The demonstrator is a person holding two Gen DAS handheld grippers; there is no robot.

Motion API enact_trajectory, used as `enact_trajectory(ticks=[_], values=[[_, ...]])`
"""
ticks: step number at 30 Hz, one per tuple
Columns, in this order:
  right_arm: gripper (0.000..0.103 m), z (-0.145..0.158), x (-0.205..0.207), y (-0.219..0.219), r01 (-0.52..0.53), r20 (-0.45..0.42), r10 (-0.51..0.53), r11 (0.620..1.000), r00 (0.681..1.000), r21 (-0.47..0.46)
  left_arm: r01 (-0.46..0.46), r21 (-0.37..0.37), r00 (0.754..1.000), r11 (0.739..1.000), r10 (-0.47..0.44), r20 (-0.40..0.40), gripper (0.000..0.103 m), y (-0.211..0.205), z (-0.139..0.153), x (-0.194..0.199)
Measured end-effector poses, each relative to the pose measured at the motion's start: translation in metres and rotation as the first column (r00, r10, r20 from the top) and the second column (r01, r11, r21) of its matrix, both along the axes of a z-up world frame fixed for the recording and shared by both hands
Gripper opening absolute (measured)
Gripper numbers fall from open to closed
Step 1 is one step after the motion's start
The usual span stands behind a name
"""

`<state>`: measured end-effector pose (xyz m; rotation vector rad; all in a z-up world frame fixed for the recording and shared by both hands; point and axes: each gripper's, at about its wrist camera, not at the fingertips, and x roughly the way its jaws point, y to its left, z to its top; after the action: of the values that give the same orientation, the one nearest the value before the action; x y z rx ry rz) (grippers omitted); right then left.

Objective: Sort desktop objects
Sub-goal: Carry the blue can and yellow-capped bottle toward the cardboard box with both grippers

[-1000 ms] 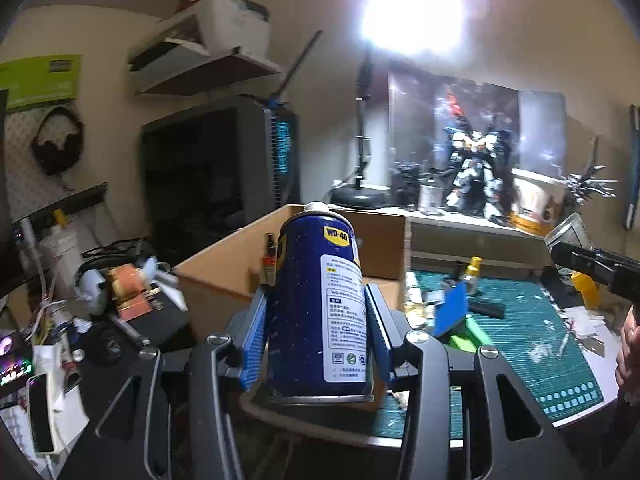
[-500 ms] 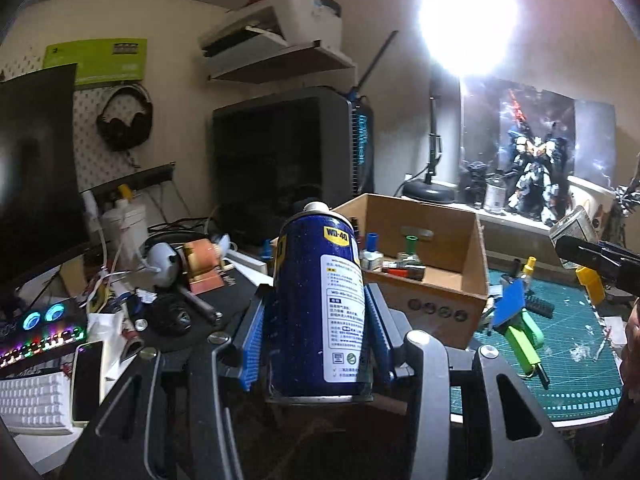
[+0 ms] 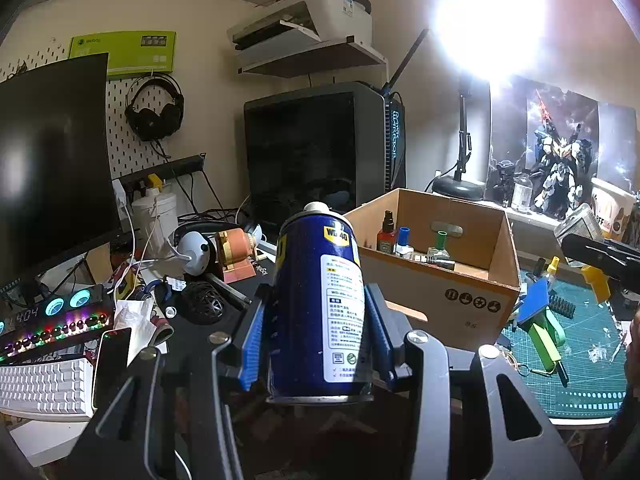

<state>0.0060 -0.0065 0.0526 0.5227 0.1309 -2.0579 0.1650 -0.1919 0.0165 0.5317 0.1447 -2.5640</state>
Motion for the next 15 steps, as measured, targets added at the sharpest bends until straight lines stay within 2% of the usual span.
enact_trajectory(ticks=[9,15], values=[[0.043,-0.004,-0.007,0.001,0.001,0.011,-0.001,1.000,1.000,0.009,0.009,0.005,1.000,1.000,-0.009,0.029,0.045,-0.002,-0.008,-0.013],[0.043,0.000,-0.009,0.003,0.001,0.006,-0.001,1.000,1.000,0.008,0.015,-0.007,1.000,1.000,-0.015,0.025,0.045,-0.003,0.001,-0.020]])
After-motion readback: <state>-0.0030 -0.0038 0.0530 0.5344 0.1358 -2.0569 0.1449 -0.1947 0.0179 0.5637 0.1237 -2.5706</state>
